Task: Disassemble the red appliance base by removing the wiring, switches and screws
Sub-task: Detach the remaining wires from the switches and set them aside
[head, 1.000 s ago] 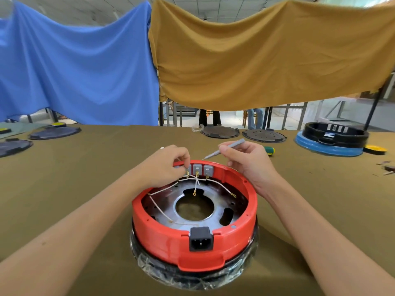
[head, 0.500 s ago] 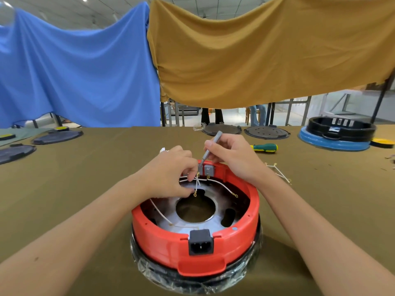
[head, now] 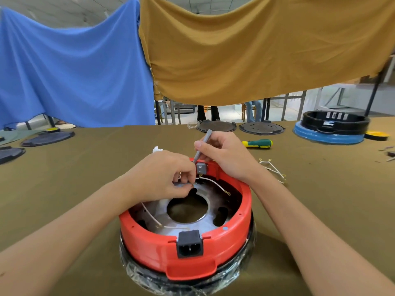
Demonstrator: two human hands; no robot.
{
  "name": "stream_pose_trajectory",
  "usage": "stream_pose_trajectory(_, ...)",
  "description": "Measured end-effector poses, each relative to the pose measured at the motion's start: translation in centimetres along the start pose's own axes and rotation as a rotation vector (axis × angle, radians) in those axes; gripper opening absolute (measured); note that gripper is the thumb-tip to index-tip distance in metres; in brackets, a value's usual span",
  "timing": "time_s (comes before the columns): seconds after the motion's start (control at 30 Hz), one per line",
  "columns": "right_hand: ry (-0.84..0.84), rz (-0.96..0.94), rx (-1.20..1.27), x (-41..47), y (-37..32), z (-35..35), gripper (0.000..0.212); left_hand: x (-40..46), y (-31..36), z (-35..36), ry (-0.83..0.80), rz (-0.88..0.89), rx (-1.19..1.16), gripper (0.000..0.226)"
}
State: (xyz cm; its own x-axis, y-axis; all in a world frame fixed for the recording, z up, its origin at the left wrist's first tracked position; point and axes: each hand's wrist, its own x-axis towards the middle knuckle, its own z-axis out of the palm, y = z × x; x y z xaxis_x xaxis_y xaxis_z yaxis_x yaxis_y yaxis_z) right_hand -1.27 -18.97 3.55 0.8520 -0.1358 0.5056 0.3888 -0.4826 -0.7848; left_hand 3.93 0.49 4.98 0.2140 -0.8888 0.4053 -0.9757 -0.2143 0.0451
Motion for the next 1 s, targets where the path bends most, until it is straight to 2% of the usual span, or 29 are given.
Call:
stream_pose_trajectory(0.27,0.001,-0.002,-0.094,-0.3,-0.2,-0.1,0.016,-0.5,-0.4,-0.5,-0.001,-0.088,0.045,0.014)
stream_pose_trajectory(0.37,0.006,-0.016,-0.165,-0.3,-0.3,0.0,0.015,-0.8,-0.2,-0.5,-0.031,-0.147,0.006,0.015)
stream_pose_trajectory(0.6,0.045,-0.068,-0.245,-0.5,-0.6,0.0,0.013,-1.1,-0.1,0.0,0.021,-0.263,-0.067,0.017)
stream_pose_trajectory(0.77,0.041,-0.149,-0.343,-0.8,-0.9,0.0,0.013,-1.2,0.4,-0.1,0.045,-0.228,-0.013,0.024)
stream_pose_trajectory(1.0,0.023,-0.176,-0.405,-1.0,-1.2,-0.2,0.012,-1.0,-0.1,0.6,0.047,-0.23,0.073,0.016)
